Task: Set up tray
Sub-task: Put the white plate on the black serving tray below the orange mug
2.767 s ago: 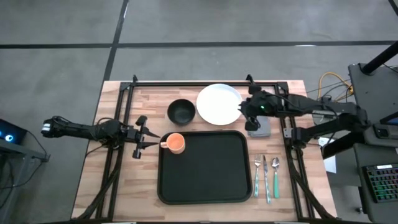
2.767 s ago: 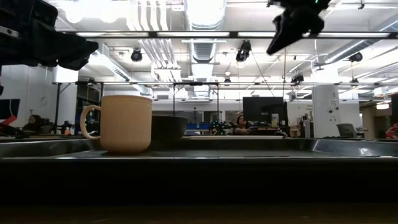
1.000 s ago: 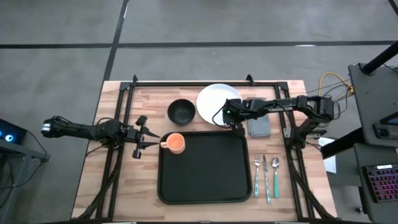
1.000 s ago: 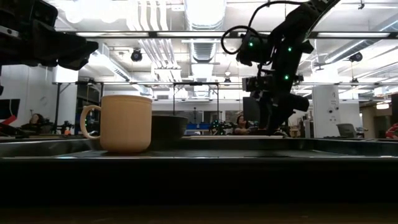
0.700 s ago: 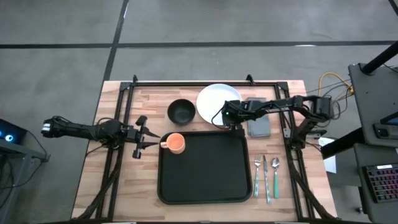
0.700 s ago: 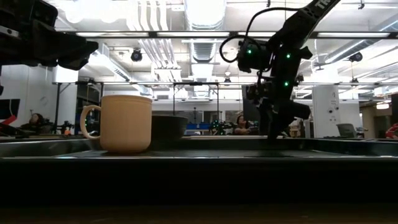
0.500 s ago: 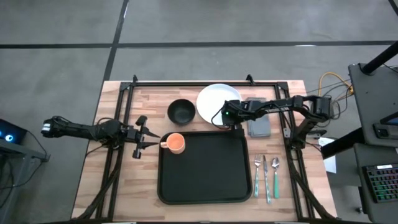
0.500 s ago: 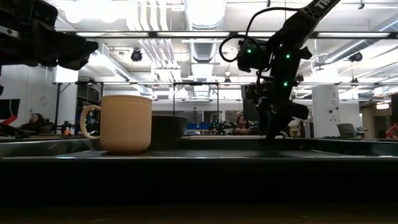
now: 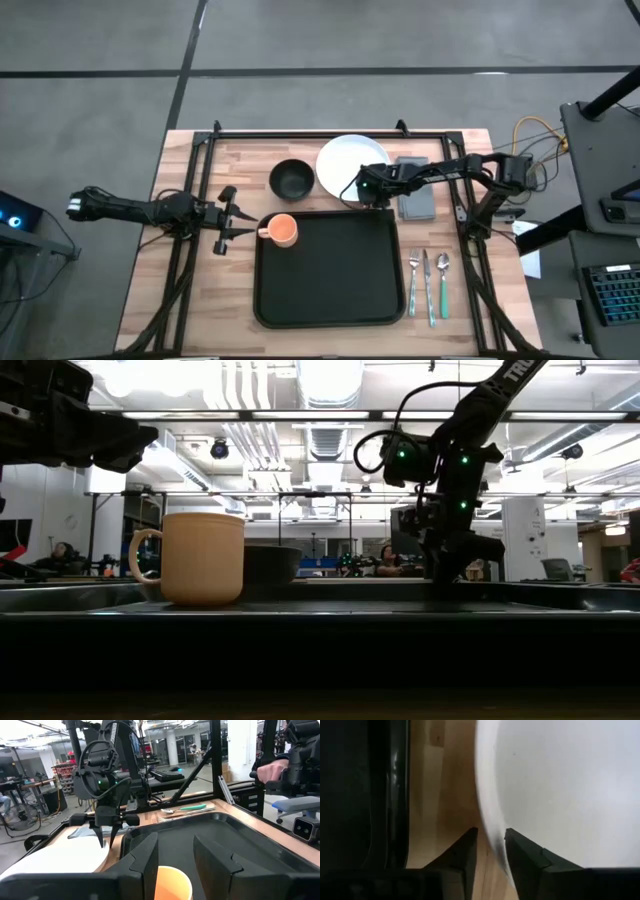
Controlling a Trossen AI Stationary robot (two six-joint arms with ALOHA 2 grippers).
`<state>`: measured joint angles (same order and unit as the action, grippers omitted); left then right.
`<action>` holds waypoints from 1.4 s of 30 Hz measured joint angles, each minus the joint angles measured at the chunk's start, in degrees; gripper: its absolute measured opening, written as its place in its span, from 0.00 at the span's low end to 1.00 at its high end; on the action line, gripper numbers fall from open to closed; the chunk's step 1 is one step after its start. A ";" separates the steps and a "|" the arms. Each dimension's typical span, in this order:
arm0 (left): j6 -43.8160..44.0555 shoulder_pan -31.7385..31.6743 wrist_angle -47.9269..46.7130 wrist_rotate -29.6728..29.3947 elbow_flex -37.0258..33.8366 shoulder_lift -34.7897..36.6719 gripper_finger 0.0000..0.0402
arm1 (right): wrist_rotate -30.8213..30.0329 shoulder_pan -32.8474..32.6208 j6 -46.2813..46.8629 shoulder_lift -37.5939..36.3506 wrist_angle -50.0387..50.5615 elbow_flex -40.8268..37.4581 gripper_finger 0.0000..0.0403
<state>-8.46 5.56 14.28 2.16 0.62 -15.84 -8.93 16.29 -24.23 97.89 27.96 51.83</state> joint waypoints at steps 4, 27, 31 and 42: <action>0.01 -0.02 0.00 0.02 0.00 0.00 0.26 | -0.04 0.00 -0.02 0.15 -0.15 0.00 0.11; 0.01 0.00 0.00 0.02 0.00 0.00 0.26 | -7.14 -0.74 -0.18 -2.40 0.82 0.10 0.02; 0.00 -0.02 0.00 0.02 0.00 0.00 0.26 | -11.63 -0.90 1.40 -5.37 2.96 0.12 0.02; -0.01 -0.01 -0.02 0.00 0.00 0.00 0.26 | -10.91 -3.39 4.51 -14.82 6.59 0.11 0.02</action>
<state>-8.47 5.55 14.26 2.16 0.62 -15.84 -19.84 12.91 -19.72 83.07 34.55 51.94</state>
